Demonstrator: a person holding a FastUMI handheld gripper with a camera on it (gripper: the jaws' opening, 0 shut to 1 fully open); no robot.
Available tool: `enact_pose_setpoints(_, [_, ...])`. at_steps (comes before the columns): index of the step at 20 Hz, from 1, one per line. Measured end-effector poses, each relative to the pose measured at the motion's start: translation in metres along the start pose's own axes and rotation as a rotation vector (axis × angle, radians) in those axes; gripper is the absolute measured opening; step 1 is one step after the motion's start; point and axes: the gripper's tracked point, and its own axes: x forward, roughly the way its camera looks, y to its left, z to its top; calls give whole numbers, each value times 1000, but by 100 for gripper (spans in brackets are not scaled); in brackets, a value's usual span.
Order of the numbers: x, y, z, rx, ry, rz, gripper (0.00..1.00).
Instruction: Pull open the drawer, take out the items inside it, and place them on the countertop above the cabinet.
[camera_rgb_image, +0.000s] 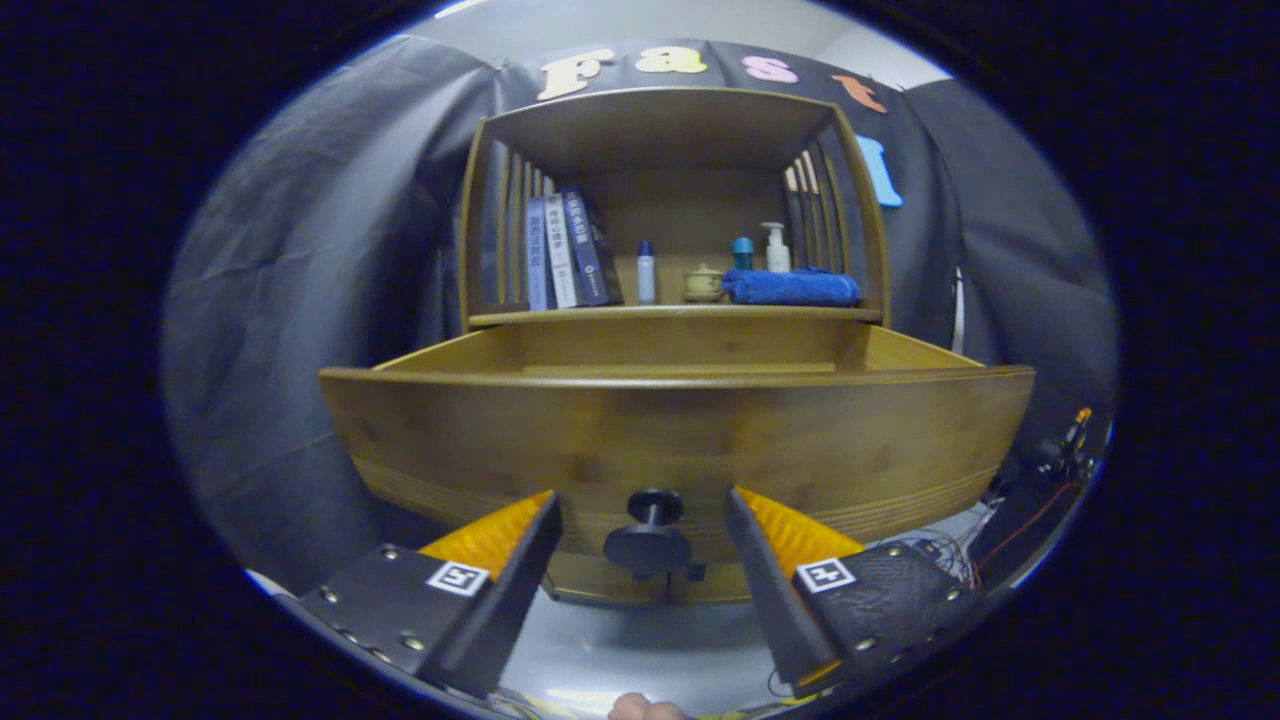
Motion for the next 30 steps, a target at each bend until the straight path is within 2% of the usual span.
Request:
enact_pose_setpoints(1, [-3, -5, 11, 35, -1, -14, 100])
enact_pose_setpoints(6, [-10, -35, 71, 112, 5, -117, 100])
enact_pose_setpoints(8, [-8, -44, 103, 97, -15, -158, 100])
enact_pose_setpoints(12, [19, -35, 146, -5, 6, -153, 100])
enact_pose_setpoints(14, [44, -25, 141, -76, 104, -135, 100])
enact_pose_setpoints(16, [73, -8, 128, -90, 218, -99, 100])
enact_pose_setpoints(18, [101, 11, 100, -56, 366, -49, 99])
enact_pose_setpoints(20, [121, 16, 71, -19, 530, -40, 96])
enact_pose_setpoints(23, [140, 6, 21, -11, 707, -114, 82])
enact_pose_setpoints(24, [144, 2, 7, 4, 748, -122, 82])
enact_pose_setpoints(26, [149, 5, 12, 51, 747, -92, 51])
enact_pose_setpoints(27, [160, 12, 6, 76, 746, -51, 46])
enact_pose_setpoints(28, [153, 15, 20, 116, 751, -37, 36])
enact_pose_setpoints(30, [153, 16, 15, 156, 732, -4, 15])
